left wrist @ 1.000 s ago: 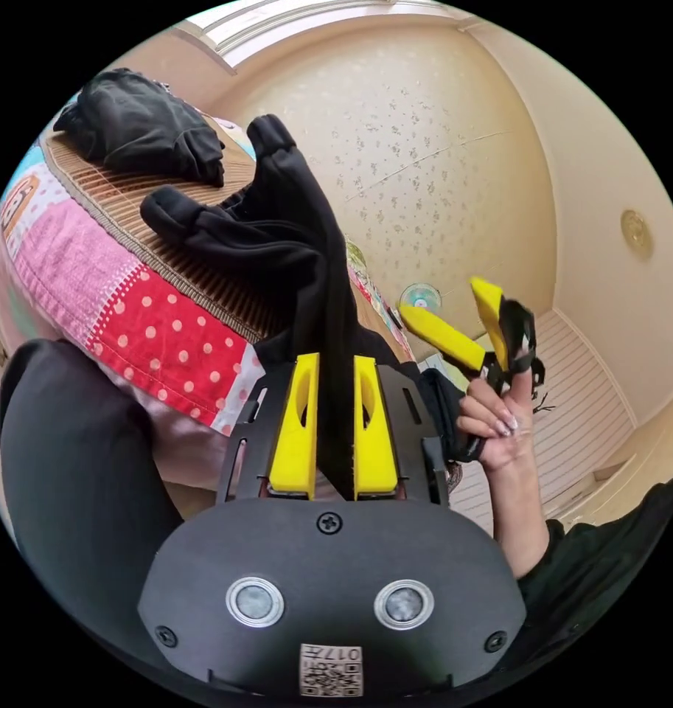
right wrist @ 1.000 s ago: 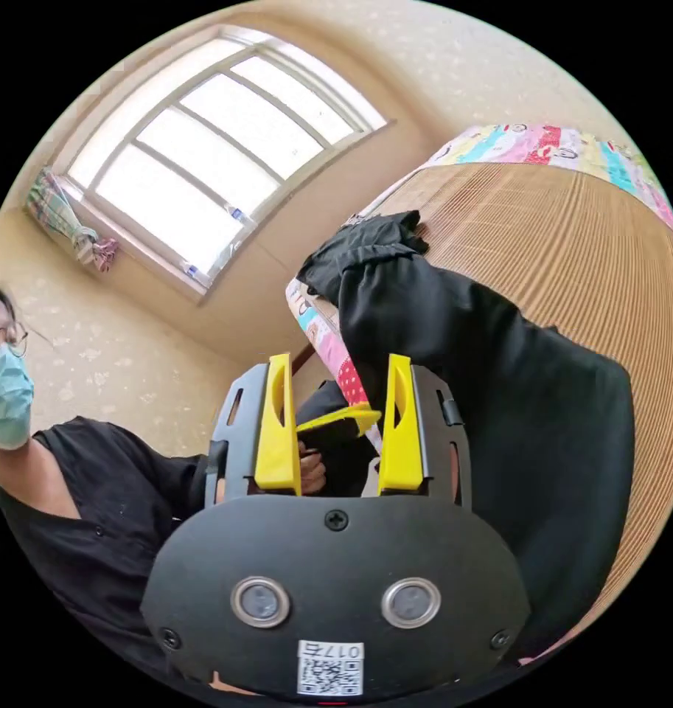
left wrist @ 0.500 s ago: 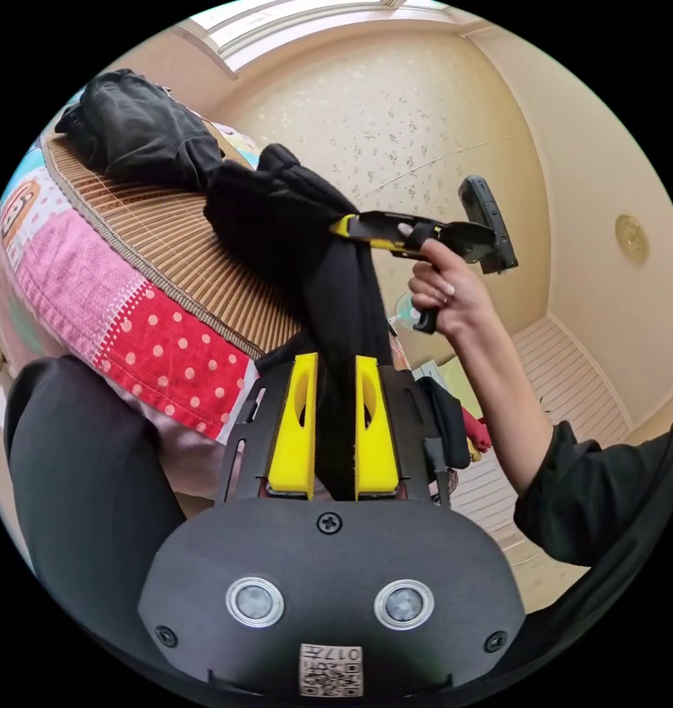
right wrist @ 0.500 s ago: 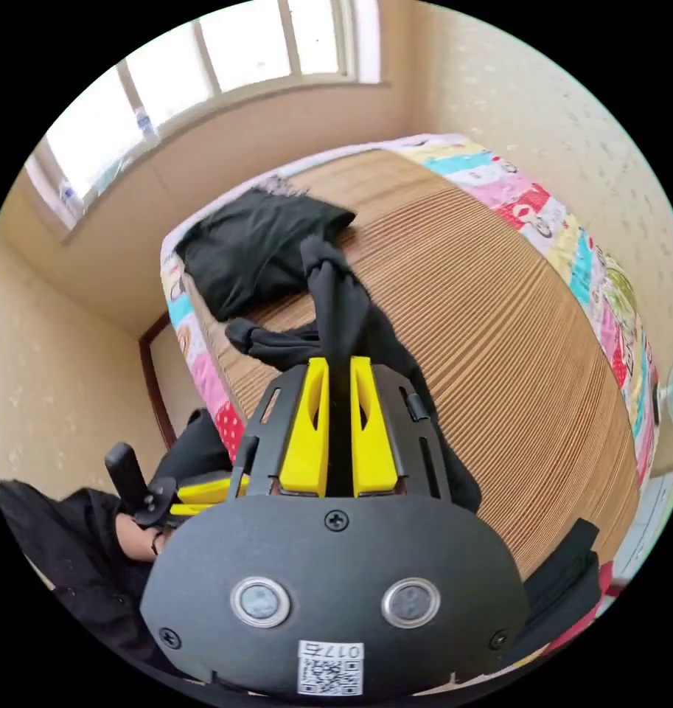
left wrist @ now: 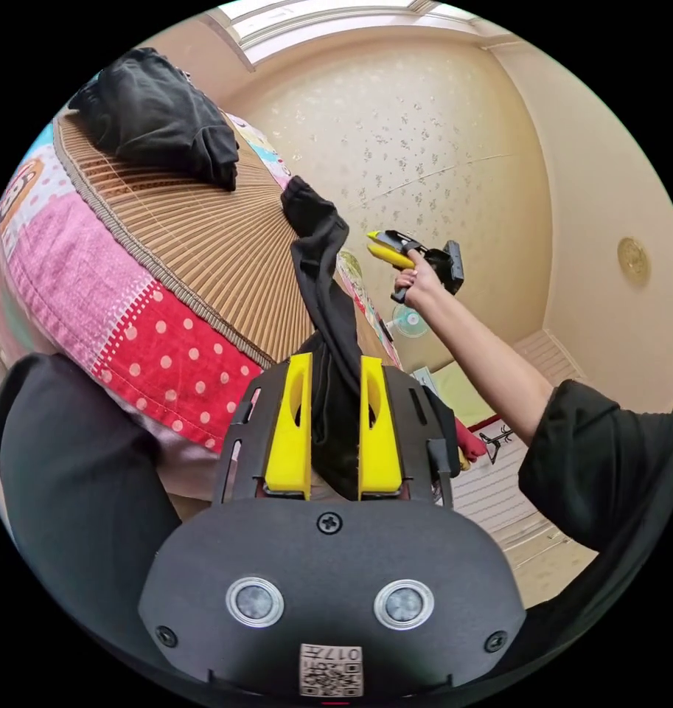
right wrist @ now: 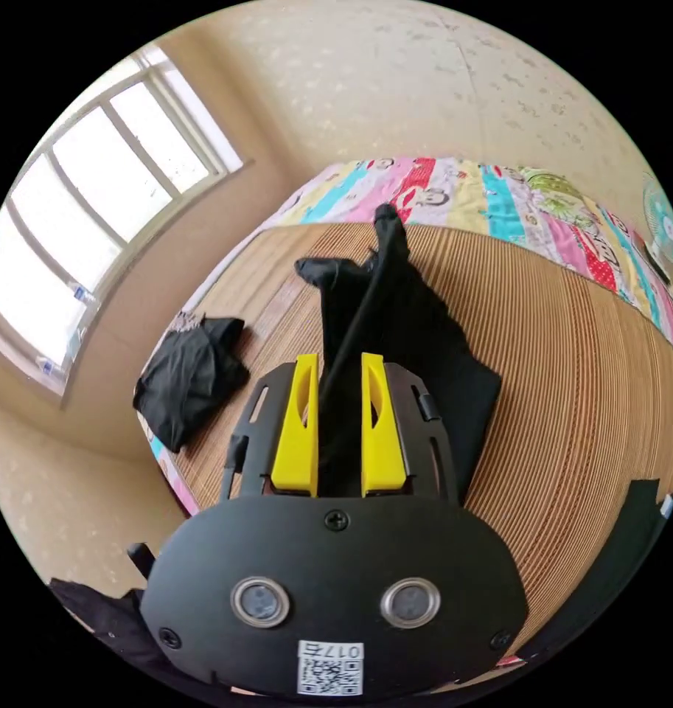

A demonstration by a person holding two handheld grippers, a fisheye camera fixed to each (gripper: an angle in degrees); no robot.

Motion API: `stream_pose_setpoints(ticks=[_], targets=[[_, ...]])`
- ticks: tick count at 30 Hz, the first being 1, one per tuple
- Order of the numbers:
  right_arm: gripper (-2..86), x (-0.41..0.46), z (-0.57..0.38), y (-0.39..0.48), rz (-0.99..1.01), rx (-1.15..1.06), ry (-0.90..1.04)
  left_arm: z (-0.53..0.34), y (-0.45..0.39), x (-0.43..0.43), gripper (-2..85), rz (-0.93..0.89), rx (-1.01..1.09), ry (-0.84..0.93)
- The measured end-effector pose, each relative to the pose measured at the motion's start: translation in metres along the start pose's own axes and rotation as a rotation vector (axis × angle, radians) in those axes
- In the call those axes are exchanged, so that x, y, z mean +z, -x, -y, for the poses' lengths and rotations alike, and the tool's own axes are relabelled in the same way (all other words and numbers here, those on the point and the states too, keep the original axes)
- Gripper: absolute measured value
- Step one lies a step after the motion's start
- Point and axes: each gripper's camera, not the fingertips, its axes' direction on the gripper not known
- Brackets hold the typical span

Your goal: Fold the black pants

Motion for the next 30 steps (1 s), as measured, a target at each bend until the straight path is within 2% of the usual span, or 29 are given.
stream_pose_setpoints(ticks=[2,5,7,10,13,15,16,18,20,23,26,28,30], targets=[[11.3,0.038,-0.061,0.031,-0.029,-0.136,0.143,0.0,-0.002,0.005,10.0,0.002,-0.001,0.024],[9.5,0.055,-0.13,0.052,-0.253,-0.207,0.122,0.0,-0.004,0.01,10.1,-0.007,-0.001,0.043],[6.2,0.047,-0.145,0.048,-0.27,-0.19,0.08,-0.001,-0.008,0.013,10.1,-0.004,0.007,0.054],[2.0,0.018,-0.132,0.017,-0.162,-0.095,0.078,-0.003,-0.014,0.014,10.1,0.008,0.021,0.056],[1.3,-0.073,-0.126,-0.045,0.067,0.078,-0.183,-0.002,-0.017,0.014,10.1,-0.002,0.026,0.064],[1.5,-0.123,-0.133,-0.07,0.114,0.105,-0.296,-0.002,-0.018,0.014,10.1,-0.015,0.023,0.064],[1.8,-0.138,-0.137,-0.07,0.1,0.048,-0.281,-0.001,-0.02,0.015,10.1,-0.03,0.027,0.065],[3.0,-0.128,-0.143,-0.058,0.053,-0.009,-0.123,0.0,-0.027,0.021,10.1,-0.05,0.041,0.08],[9.1,-0.083,-0.167,-0.029,0.081,-0.092,0.096,-0.001,-0.036,0.03,10.1,-0.06,0.065,0.114],[12.6,-0.037,-0.215,0.009,0.138,-0.201,0.225,-0.009,-0.054,0.046,10.1,-0.071,0.126,0.206],[10.5,-0.004,-0.25,0.022,-0.051,-0.201,0.317,-0.019,-0.065,0.05,10.0,-0.077,0.176,0.27],[7.4,-0.008,-0.259,0.023,-0.154,-0.234,0.281,-0.019,-0.067,0.048,9.2,-0.092,0.187,0.28],[5.1,-0.022,-0.254,0.012,-0.118,-0.208,0.287,-0.014,-0.067,0.045,9.0,-0.117,0.185,0.275]])
